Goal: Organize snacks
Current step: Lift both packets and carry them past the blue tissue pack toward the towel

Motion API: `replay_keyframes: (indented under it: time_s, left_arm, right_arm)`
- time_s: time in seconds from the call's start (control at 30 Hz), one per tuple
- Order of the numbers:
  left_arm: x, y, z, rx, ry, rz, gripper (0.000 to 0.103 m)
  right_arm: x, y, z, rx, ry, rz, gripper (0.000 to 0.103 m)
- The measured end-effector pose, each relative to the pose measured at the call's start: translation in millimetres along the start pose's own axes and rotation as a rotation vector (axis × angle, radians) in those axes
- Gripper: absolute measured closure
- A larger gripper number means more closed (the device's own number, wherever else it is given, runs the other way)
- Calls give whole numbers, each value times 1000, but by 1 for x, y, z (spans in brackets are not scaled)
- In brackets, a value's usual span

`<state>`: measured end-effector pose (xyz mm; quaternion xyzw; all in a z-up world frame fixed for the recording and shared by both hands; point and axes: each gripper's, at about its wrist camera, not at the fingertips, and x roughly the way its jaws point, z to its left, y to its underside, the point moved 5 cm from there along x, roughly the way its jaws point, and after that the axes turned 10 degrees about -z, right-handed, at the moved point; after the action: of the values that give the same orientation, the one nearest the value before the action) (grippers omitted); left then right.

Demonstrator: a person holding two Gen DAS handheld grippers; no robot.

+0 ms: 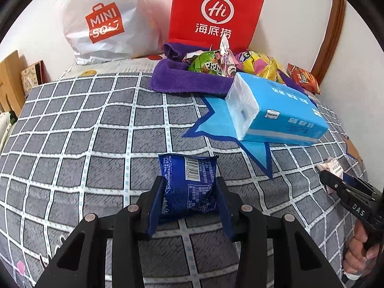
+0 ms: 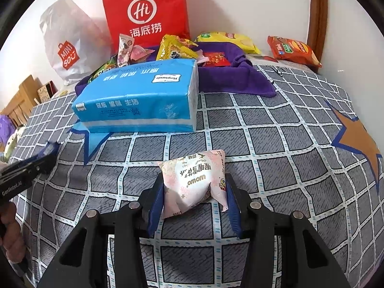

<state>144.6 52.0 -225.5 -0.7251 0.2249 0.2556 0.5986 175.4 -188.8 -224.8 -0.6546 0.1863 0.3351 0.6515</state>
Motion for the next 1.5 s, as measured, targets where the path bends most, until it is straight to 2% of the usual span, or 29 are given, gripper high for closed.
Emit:
replay_keyframes:
  time_s: [0.13,0.37,0.63,0.73,0.87,1.03,1.17,1.5]
  left_arm:
    - [-16,-1,0,-44,35,6,64]
    - [-54,-10,-12,-57,90,-2,64]
    - [-87,-41,-38,-37,165,-32,64]
    - [-95,-53,-48,-41,213,-29,64]
    - [-103,-68,-61,-16,237,-45,64]
    - [-105,-87,-73,6,254,-53,64]
    - [-97,-102,-75,-15,267,-37,64]
    - [-72,-141,-76,-12,256,-28,64]
  right_arm:
    - [-9,-3,-2,10,13,-27,57]
    - [-48,-21,9,-6,6,-73,57]
    - [-94,-52,24,-59,27,-142,57]
    - [-107,-69,24,-55,42,-163,57]
    - [-118,-88,21,-40,53,-174,57]
    - [-121,-109,18,-24,64,-172,57]
    - [-117,-126,15,0,51,-176,57]
    - [-97,-169,12,-6,40,-203,57]
